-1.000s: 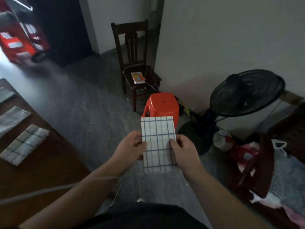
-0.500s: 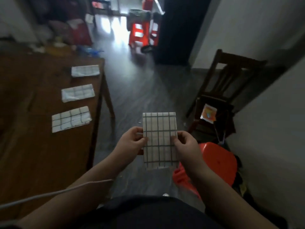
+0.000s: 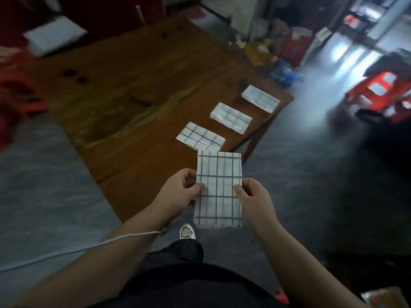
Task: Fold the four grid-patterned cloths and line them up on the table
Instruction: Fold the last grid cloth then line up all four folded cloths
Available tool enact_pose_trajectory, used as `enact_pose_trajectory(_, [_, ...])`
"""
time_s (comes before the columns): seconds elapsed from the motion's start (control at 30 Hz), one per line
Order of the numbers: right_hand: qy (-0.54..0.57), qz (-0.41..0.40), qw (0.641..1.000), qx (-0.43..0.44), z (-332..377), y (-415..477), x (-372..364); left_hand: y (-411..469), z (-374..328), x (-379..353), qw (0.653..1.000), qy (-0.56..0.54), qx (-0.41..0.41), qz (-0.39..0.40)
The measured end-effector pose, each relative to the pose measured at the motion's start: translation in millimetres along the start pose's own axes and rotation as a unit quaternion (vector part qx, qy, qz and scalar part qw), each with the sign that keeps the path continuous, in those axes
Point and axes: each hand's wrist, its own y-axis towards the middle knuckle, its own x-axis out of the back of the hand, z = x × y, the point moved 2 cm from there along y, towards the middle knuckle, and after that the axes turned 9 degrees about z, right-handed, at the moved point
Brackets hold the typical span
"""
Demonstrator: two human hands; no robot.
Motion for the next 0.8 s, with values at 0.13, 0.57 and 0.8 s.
enact_pose_trajectory(0.13, [-0.078, 0.083, 0.993, -0.008, 23.5, 77.0, -30.3, 42.2, 10.9, 41.8, 0.996, -0.038, 0.038, -0.068])
enact_pose_trajectory(0.57, [-0.268, 0.3, 0.915, 0.001, 63.7, 249.8, -87.7, 132.4, 37.0, 96.9, 0.958, -0.08, 0.168, -0.22])
enact_pose_trajectory(0.8, [-0.321, 0.406, 0.855, 0.038, 57.2, 292.4, -112.1, 141.8, 59.5, 87.2, 0.913, -0.1, 0.219, -0.329])
